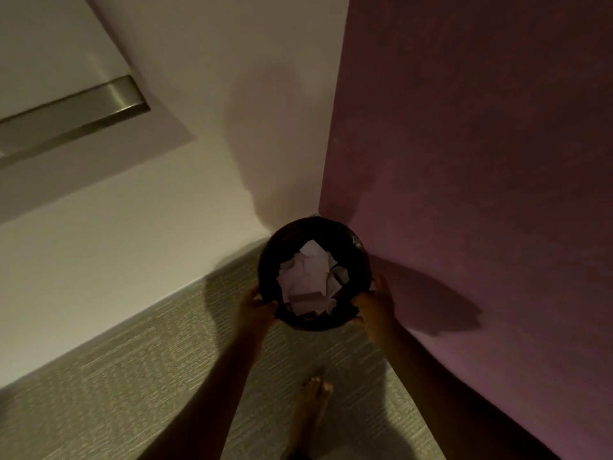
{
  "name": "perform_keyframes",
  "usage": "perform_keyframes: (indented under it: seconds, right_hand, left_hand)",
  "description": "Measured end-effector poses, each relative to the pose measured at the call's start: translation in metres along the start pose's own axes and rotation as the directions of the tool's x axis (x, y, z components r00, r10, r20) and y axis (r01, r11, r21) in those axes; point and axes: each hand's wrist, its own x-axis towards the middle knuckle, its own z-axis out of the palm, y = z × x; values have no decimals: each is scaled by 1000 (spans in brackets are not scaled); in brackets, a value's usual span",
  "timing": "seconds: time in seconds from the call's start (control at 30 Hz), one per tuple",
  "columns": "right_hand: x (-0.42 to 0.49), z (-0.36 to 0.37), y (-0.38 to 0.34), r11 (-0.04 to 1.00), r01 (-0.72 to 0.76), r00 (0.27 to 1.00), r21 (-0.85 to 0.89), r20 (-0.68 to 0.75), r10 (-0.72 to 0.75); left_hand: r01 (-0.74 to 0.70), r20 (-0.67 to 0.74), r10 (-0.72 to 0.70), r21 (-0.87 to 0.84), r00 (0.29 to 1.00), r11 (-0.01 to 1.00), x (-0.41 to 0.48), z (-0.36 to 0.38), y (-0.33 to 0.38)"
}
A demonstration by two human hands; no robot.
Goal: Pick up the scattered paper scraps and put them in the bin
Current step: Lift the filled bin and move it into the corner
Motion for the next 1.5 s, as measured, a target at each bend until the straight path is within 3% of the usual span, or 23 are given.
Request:
perform_keyframes:
  seconds: [0.17, 0.73, 0.93, 1.17, 1.33, 1.5]
  right_hand:
    - [37, 23, 1, 1000, 14, 1000, -16, -18, -15]
    - [148, 59, 26, 998, 19, 998, 52, -61, -16]
    - [136, 63, 2, 986, -42, 998, 161, -33, 48]
    - [140, 70, -4, 993, -12, 999, 115, -49, 18]
    - [137, 69, -12, 977, -64, 998, 202, -17, 68]
    - [127, 62, -21, 962, -124, 991, 244, 79, 108]
  left_hand:
    - [11, -49, -6, 84, 999, 996, 44, 12, -8]
    - [-14, -12, 17, 199, 1000, 980, 133, 37, 10]
    - [-47, -9, 49, 190, 999, 981, 152, 37, 10]
    - [2, 19, -5, 117, 1000, 993, 159, 37, 15]
    - [22, 11, -23, 108, 1000, 994, 160, 37, 15]
    - [15, 4, -17, 196, 1000, 980, 158, 34, 20]
